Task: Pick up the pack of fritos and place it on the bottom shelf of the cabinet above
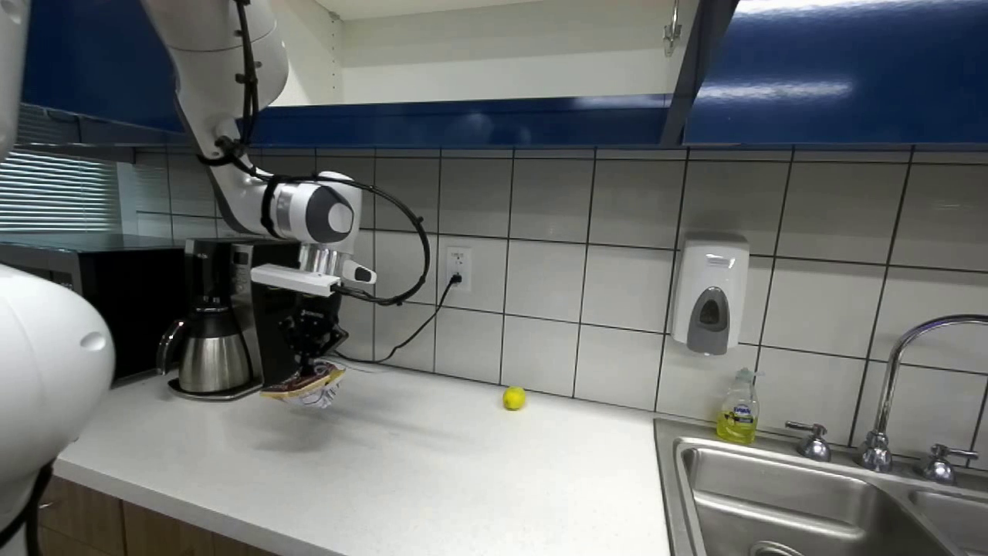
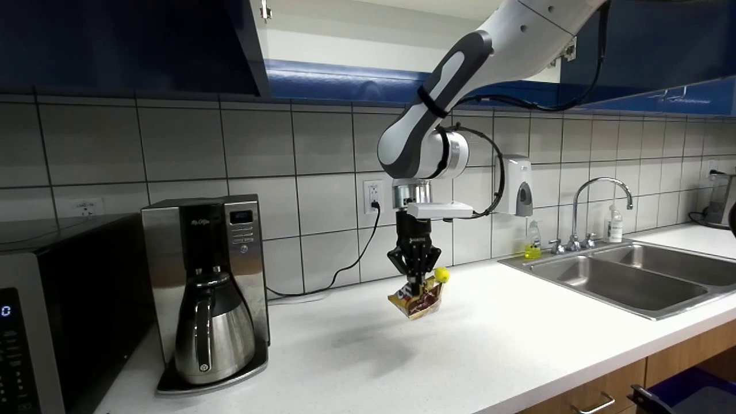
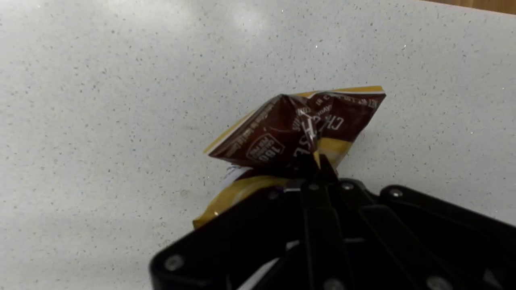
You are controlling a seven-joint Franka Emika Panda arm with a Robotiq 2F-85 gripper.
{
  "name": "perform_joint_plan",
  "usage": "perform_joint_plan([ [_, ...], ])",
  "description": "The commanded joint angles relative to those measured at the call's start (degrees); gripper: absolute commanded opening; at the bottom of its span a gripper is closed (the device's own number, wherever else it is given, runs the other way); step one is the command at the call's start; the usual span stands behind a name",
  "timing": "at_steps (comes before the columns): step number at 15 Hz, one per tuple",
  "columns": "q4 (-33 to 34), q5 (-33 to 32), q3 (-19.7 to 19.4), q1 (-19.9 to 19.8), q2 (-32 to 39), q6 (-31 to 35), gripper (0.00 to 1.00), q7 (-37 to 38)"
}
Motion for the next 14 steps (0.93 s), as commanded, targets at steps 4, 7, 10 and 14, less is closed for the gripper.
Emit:
perform_joint_plan([
  [4,-9.63,-0.08,0.43,0.47,-10.95,-1.37,0.0,4.98],
  [7,-13.35,0.26,0.23,0.15,-15.99,-1.8,0.0,6.5],
  [10,-16.49,-0.08,0.22,-0.11,-21.8,-2.86,0.0,8.81],
  [14,-18.8,0.12,0.24,-0.56,-29.92,-6.48,0.0,11.56],
])
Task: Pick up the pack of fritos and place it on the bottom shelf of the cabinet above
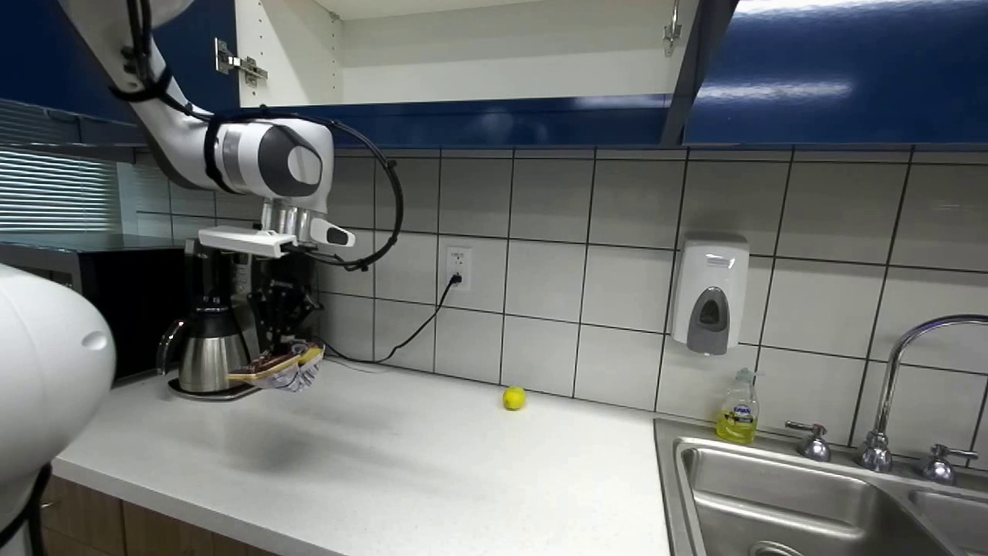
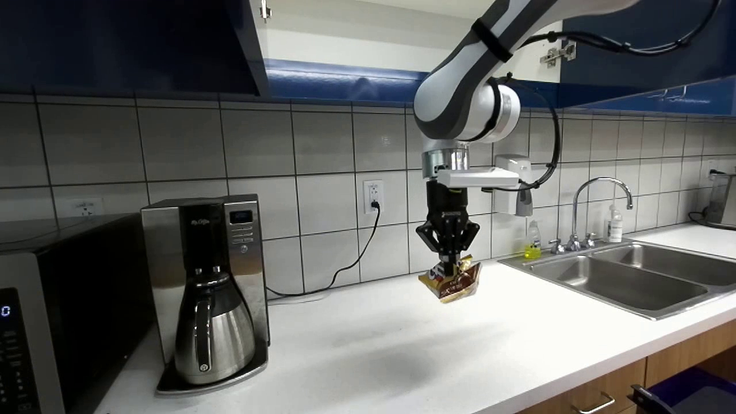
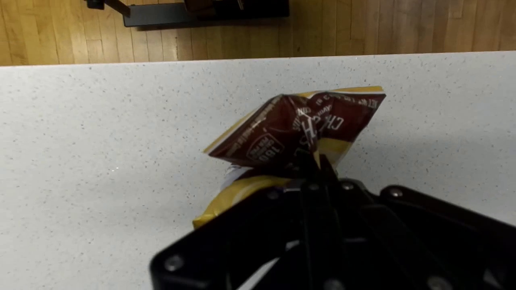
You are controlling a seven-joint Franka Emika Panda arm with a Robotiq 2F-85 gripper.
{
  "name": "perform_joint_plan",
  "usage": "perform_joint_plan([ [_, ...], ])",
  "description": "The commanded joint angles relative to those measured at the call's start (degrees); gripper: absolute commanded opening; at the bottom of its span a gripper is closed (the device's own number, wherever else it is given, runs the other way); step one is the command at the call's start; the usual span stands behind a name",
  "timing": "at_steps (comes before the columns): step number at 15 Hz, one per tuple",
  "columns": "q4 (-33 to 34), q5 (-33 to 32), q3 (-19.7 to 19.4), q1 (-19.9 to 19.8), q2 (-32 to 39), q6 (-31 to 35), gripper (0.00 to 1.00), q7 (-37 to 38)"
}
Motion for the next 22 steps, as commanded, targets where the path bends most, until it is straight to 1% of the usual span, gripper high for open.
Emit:
perform_joint_plan([
  [1,-3.07,-0.06,0.44,-1.13,-9.88,-4.53,0.0,3.35],
  [7,-0.97,0.3,0.45,-2.41,-20.7,-11.32,0.0,6.01],
  [12,4.21,1.33,0.74,-3.24,-27.01,-16.24,0.0,8.76],
  [16,11.15,2.18,0.9,-3.69,-29.25,-19.24,0.0,10.69],
  [22,22.14,2.56,1.78,-4.93,-29.15,-19.99,0.0,13.11],
])
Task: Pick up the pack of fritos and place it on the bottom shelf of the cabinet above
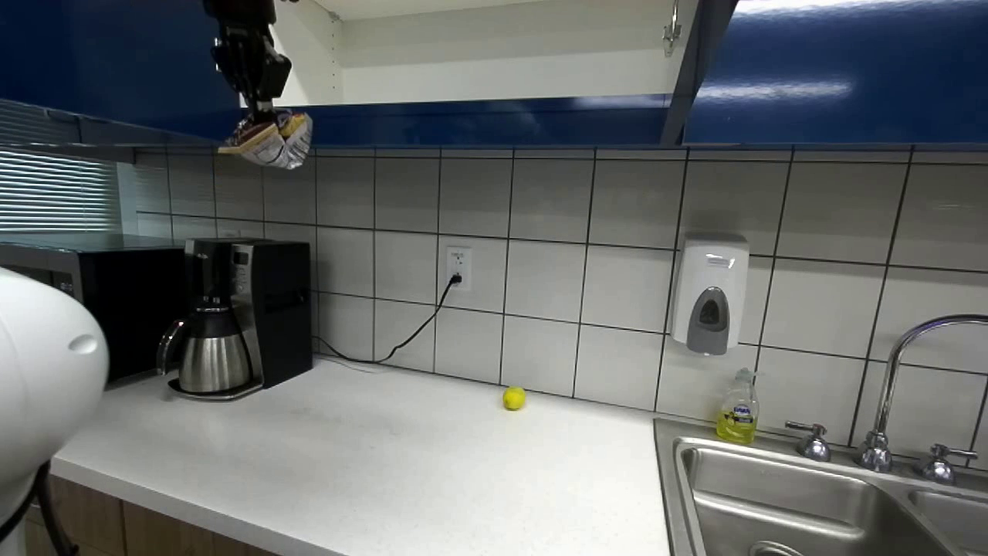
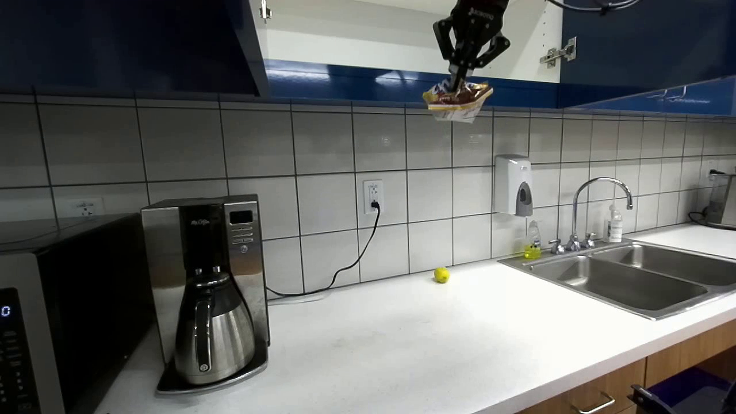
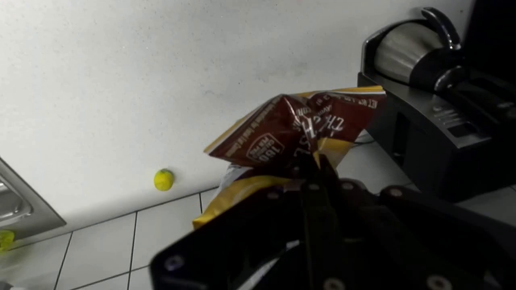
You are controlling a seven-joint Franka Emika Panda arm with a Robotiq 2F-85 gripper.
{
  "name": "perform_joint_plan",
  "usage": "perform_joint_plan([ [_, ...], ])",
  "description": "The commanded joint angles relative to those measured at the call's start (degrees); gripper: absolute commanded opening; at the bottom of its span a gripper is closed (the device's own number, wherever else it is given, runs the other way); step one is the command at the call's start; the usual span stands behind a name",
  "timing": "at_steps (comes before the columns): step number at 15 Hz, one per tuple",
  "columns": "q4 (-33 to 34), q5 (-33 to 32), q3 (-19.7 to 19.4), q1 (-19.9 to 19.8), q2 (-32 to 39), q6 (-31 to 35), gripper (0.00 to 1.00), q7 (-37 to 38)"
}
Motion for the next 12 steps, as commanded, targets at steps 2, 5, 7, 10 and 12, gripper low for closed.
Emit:
perform_joint_plan([
  [2,9.36,1.5,1.75,-2.83,1.88,-1.98,0.0,3.0],
  [5,14.43,1.56,2.09,-3.79,3.82,-1.22,0.0,4.69],
  [7,18.08,1.43,2.22,-4.62,5.88,-0.53,0.0,5.89],
  [10,24.22,0.27,2.2,-5.71,10.27,-0.36,0.0,6.04],
  [12,28.27,-0.5,2.34,-6.48,13.84,-0.17,0.0,6.35],
])
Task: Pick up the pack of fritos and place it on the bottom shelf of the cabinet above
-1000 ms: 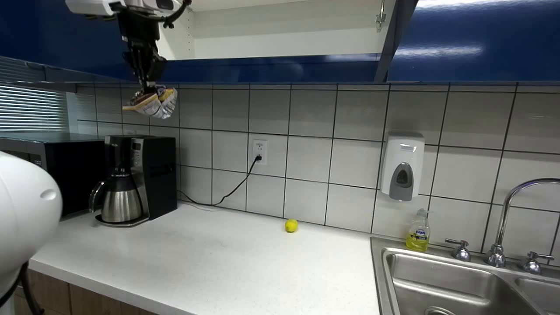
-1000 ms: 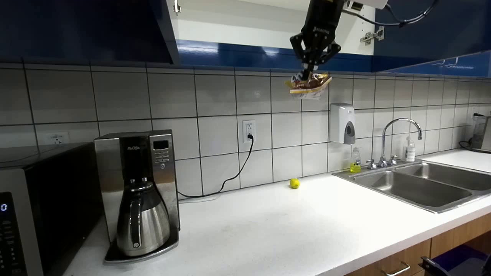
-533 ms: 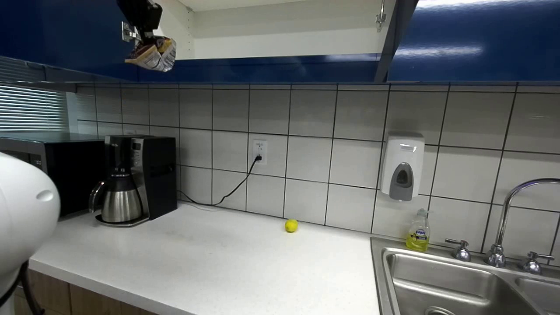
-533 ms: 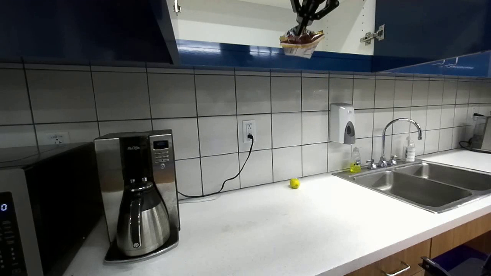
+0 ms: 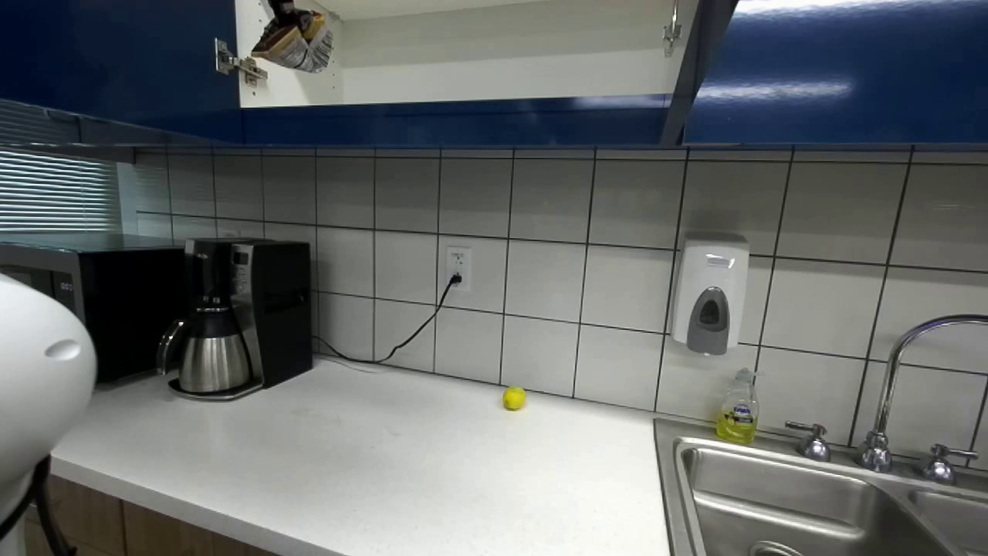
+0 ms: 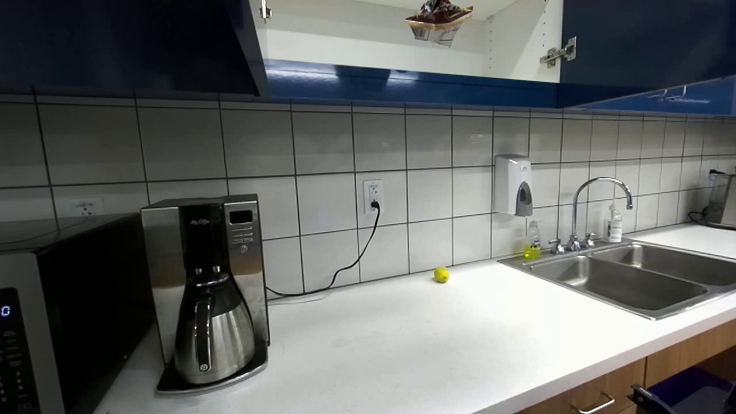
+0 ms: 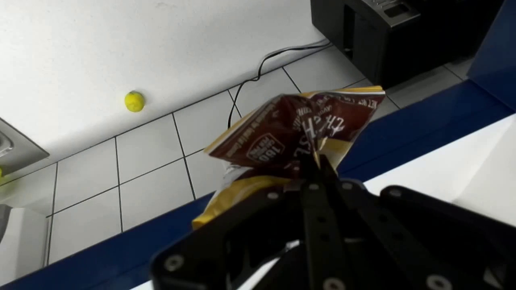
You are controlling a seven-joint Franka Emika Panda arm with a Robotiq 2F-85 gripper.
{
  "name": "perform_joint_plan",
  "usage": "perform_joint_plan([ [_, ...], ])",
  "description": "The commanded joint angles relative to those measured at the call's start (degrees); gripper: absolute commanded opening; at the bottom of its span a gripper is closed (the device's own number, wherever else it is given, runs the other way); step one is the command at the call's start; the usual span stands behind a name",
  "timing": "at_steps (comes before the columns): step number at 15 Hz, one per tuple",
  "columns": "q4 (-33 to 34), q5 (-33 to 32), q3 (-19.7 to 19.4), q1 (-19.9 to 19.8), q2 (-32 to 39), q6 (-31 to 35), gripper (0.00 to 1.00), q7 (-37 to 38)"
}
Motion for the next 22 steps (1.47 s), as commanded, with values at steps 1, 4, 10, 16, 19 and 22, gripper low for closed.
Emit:
perform_joint_plan([
  [1,9.6,-1.35,1.44,-2.68,7.94,-0.15,0.0,2.03],
  [4,14.22,-3.38,1.7,-3.38,12.82,1.76,0.0,3.09],
  [10,18.12,-6.73,1.06,-2.79,19.88,9.73,0.0,4.63],
  [16,18.9,-14.15,1.35,-3.02,24.6,17.82,0.0,12.36],
  [19,19.49,-17.38,0.9,-2.47,26.62,18.97,0.0,14.88],
  [22,20.41,-18.87,0.49,-1.92,28.54,18.99,0.0,16.0],
])
